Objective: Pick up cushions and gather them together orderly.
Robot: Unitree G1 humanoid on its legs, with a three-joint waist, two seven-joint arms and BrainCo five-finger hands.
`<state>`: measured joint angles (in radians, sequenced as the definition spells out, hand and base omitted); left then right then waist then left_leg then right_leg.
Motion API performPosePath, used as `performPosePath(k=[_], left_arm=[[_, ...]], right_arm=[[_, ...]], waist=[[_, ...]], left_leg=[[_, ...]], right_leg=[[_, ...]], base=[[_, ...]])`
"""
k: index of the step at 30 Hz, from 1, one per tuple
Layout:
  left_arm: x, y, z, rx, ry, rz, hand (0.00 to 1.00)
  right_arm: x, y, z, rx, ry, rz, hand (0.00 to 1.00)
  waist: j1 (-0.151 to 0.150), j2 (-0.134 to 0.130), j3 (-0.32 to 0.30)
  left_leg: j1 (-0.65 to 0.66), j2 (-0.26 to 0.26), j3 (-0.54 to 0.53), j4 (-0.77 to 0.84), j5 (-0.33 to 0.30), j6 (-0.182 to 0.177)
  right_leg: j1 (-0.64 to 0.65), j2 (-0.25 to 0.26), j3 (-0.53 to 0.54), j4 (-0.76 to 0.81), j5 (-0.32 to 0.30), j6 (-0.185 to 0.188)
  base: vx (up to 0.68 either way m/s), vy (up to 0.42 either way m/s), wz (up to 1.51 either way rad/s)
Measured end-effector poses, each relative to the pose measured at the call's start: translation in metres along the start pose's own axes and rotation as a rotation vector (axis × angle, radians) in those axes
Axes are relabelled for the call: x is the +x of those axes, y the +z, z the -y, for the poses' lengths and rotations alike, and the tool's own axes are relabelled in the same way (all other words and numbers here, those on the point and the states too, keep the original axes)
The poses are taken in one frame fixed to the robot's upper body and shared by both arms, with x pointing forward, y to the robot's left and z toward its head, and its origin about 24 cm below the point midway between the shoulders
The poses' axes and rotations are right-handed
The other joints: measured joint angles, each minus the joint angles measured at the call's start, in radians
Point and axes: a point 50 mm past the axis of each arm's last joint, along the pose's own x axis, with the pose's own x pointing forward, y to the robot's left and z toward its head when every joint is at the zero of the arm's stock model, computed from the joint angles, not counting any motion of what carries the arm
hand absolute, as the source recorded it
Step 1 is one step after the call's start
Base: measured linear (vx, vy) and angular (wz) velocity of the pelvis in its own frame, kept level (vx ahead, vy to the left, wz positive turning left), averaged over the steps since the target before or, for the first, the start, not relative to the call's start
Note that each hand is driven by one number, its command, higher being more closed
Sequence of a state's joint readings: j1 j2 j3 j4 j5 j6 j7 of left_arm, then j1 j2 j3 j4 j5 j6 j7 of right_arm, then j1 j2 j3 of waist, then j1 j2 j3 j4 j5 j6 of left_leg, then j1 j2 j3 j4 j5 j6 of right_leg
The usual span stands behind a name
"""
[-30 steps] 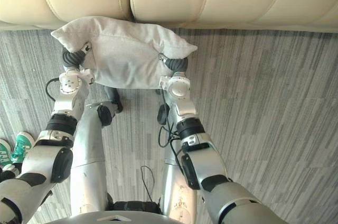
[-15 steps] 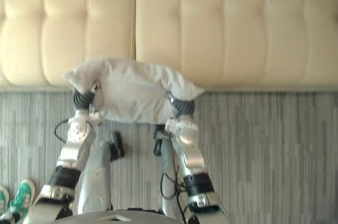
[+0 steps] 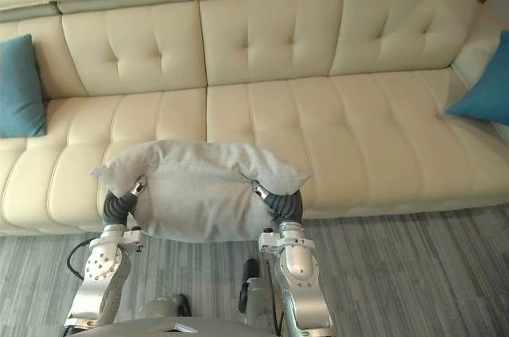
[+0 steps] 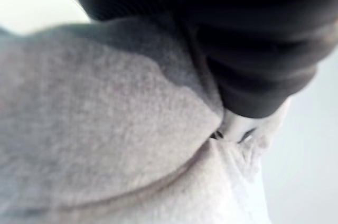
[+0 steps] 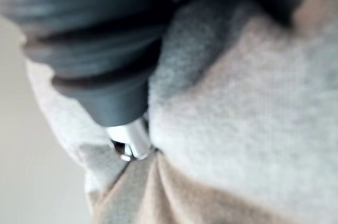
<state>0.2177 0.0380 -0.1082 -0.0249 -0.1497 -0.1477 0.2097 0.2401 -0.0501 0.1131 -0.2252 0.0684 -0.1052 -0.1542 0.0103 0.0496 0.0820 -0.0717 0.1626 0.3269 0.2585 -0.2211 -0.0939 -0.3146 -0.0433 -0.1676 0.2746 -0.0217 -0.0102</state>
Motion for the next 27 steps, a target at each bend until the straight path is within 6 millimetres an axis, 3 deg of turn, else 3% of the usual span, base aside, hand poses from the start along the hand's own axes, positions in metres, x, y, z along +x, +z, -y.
performPosePath(k=[7,11,15,17,18,19,20,21,23,24,25,26,27], left_arm=[[-0.008,-0.029,-0.001,0.033,-0.026,-0.129,1.00],[-0.008,-0.030,-0.004,0.061,-0.051,-0.137,1.00],[-0.010,-0.030,-0.008,0.070,-0.043,-0.140,1.00],[-0.016,-0.026,-0.009,0.059,-0.036,-0.124,1.00],[-0.018,-0.018,-0.007,0.043,-0.035,-0.093,1.00],[-0.019,-0.012,-0.009,0.045,-0.039,-0.068,1.00],[-0.018,-0.004,-0.009,0.047,-0.044,-0.033,1.00],[-0.021,-0.006,-0.009,0.033,-0.035,-0.044,1.00],[-0.028,-0.011,-0.008,0.014,-0.019,-0.069,1.00],[-0.030,-0.012,-0.005,-0.012,-0.011,-0.075,1.00],[-0.029,-0.001,-0.011,0.003,-0.007,-0.024,1.00],[-0.026,0.000,-0.015,0.022,-0.004,-0.013,1.00],[-0.025,-0.006,-0.013,0.015,0.000,-0.050,1.00]], right_arm=[[-0.002,-0.012,0.004,-0.051,-0.009,-0.048,1.00],[-0.002,-0.016,0.006,-0.063,-0.008,-0.066,1.00],[-0.003,-0.020,0.004,-0.069,0.009,-0.081,1.00],[-0.007,-0.014,0.004,-0.067,0.010,-0.062,1.00],[-0.009,-0.004,0.005,-0.069,0.015,-0.022,1.00],[-0.012,0.003,0.005,-0.061,0.012,0.003,1.00],[-0.014,0.012,0.004,-0.055,0.014,0.034,1.00],[-0.014,0.014,0.004,-0.063,0.027,0.045,1.00],[-0.014,0.020,0.003,-0.068,0.036,0.070,1.00],[-0.013,0.024,0.003,-0.073,0.043,0.091,1.00],[-0.009,0.026,-0.003,-0.044,0.046,0.109,1.00],[-0.009,0.027,-0.006,-0.028,0.048,0.110,1.00],[-0.008,0.021,-0.005,-0.046,0.052,0.085,1.00]], waist=[[-0.019,0.000,-0.024],[-0.025,-0.001,-0.024],[-0.014,-0.016,0.008],[-0.006,-0.003,0.021],[0.014,0.020,0.035],[0.010,0.001,0.043],[0.002,-0.023,0.062],[0.001,-0.021,0.065],[0.020,0.003,0.058],[0.034,0.044,0.043],[0.043,0.004,0.061],[0.046,-0.029,0.074],[0.041,-0.027,0.088]], left_leg=[[0.075,-0.032,-0.034,-0.106,0.048,0.013],[0.044,-0.047,-0.050,-0.097,0.056,0.024],[-0.028,-0.032,-0.052,0.104,0.042,0.045],[-0.100,0.014,-0.047,0.279,0.039,0.054],[-0.140,0.062,-0.029,0.340,0.029,0.080],[-0.160,0.064,-0.013,0.406,0.015,0.102],[-0.183,0.072,-0.002,0.504,0.004,0.102],[-0.203,0.094,-0.001,0.558,0.009,0.104],[-0.235,0.104,0.014,0.506,-0.039,0.105],[-0.231,0.107,0.034,0.320,-0.068,0.082],[-0.180,0.081,0.052,0.230,-0.038,0.012],[-0.188,0.087,0.058,0.300,-0.034,-0.014],[-0.239,0.087,0.004,0.338,-0.063,-0.014]], right_leg=[[0.076,0.000,-0.005,-0.082,0.028,0.012],[0.070,-0.006,-0.004,-0.119,0.059,0.019],[0.064,-0.028,0.016,-0.078,0.018,0.020],[0.075,-0.008,0.018,-0.086,0.013,0.016],[0.042,0.006,0.004,0.040,-0.041,-0.001],[0.006,-0.031,-0.011,0.214,-0.124,-0.007],[0.004,-0.060,-0.005,0.296,-0.247,0.002],[0.013,-0.048,-0.002,0.296,-0.260,-0.001],[0.022,-0.028,0.001,0.219,-0.257,0.000],[0.025,0.030,-0.020,0.187,-0.256,-0.011],[0.039,-0.009,-0.043,0.333,-0.339,-0.006],[0.101,-0.016,-0.021,0.285,-0.355,-0.014],[0.125,-0.004,-0.011,0.259,-0.352,-0.015]], base=[[0.06,0.026,0.07],[-0.03,0.032,0.05],[-0.09,0.019,-0.04],[-0.08,-0.006,-0.23],[0.02,-0.052,-0.11],[0.07,-0.074,0.26],[-0.03,-0.075,0.44],[-0.05,-0.082,0.22],[-0.02,-0.038,-0.18],[0.12,-0.070,-0.39],[0.15,-0.101,-0.34],[0.12,-0.086,-0.07],[0.04,-0.016,0.07]])
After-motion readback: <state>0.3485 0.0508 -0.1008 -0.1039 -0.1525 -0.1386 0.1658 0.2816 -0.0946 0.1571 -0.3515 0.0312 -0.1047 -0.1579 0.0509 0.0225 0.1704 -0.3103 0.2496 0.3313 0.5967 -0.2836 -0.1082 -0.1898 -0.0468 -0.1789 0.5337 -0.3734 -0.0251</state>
